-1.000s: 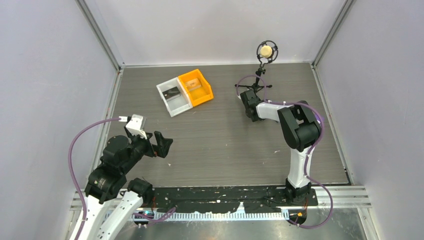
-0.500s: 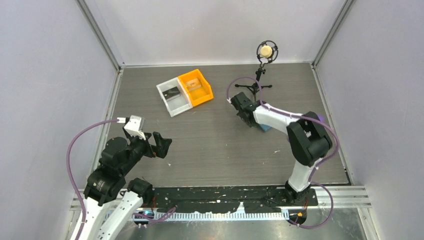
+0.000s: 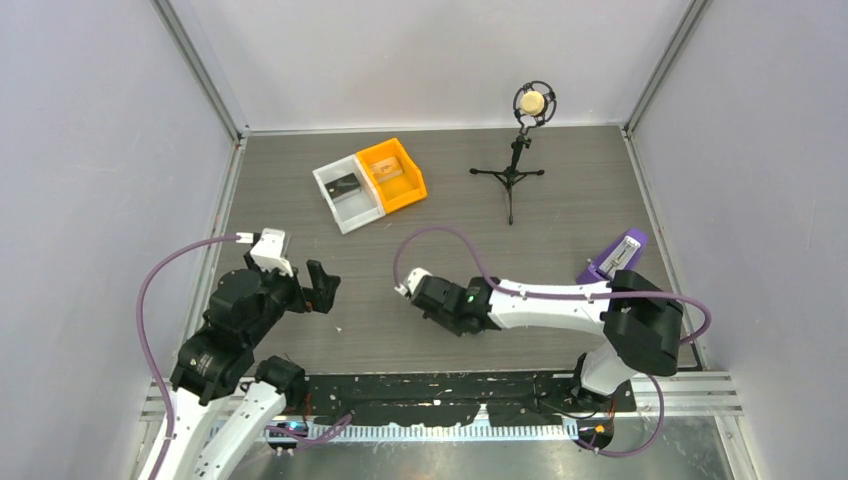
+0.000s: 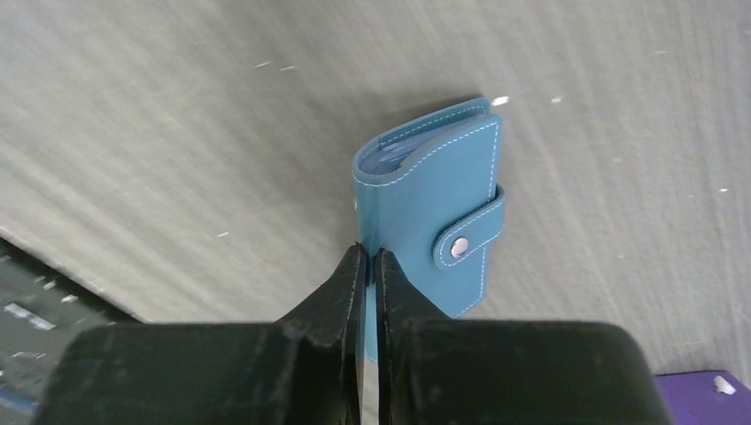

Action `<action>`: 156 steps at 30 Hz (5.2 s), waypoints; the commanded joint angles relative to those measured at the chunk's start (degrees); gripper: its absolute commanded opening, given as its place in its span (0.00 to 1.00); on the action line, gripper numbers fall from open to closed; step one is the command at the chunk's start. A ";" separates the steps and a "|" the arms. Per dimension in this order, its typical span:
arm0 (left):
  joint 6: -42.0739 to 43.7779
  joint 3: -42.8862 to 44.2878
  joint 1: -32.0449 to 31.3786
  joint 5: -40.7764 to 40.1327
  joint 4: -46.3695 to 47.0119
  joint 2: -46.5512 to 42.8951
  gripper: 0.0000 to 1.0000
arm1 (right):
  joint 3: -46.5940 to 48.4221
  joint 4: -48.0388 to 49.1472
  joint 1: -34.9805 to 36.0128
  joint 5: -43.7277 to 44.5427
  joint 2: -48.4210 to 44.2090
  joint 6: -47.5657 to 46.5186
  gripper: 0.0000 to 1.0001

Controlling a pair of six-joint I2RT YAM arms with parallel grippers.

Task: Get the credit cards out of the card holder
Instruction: Move the card holder to the corner of the board, then open the card holder at the corner of the board.

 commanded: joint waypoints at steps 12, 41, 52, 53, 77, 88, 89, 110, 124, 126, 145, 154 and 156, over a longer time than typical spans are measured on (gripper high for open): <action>-6.34 2.84 -0.20 0.70 -4.20 4.40 0.99 | -5.85 8.58 13.10 -1.97 -7.30 11.63 0.34; -25.13 -18.68 -5.08 17.98 19.50 11.31 0.89 | -16.14 21.10 7.16 0.16 -11.57 14.17 0.40; -27.26 -20.54 -9.72 12.91 22.79 14.77 0.86 | -18.29 22.40 7.16 3.24 -8.33 17.23 0.22; -27.48 -20.76 -10.18 12.82 23.52 15.49 0.86 | -18.50 22.52 7.16 3.35 -8.33 17.65 0.19; -30.93 -20.20 -19.69 10.10 32.74 29.10 0.79 | -25.97 31.30 -3.94 -11.54 -31.66 27.42 0.05; -34.64 -20.30 -20.83 7.86 34.98 29.25 0.78 | -29.38 32.13 -6.37 -15.33 -40.30 32.55 0.05; -35.17 -20.22 -20.92 7.89 35.28 29.54 0.77 | -29.56 32.49 -6.37 -15.64 -40.36 33.22 0.05; -39.54 -19.85 -26.60 7.01 42.71 37.48 0.78 | -31.07 31.27 -6.52 -13.50 -46.38 37.16 0.05; -40.21 -19.77 -28.36 5.70 42.94 40.17 0.73 | -34.39 26.18 -15.90 -11.20 -45.00 31.66 0.05; -40.26 -19.69 -28.50 5.46 42.94 40.49 0.71 | -35.22 26.16 -17.11 -11.62 -44.77 31.47 0.05; -40.00 -17.14 -29.12 7.01 50.67 48.91 0.64 | -40.27 26.16 -19.77 -12.86 -46.95 32.69 0.05; -40.22 -17.81 -29.12 6.60 51.44 49.42 0.47 | -41.45 25.90 -20.11 -12.59 -46.43 33.91 0.05; -40.22 -18.12 -29.12 6.09 51.25 49.34 0.47 | -41.30 25.70 -20.41 -12.68 -45.91 34.22 0.05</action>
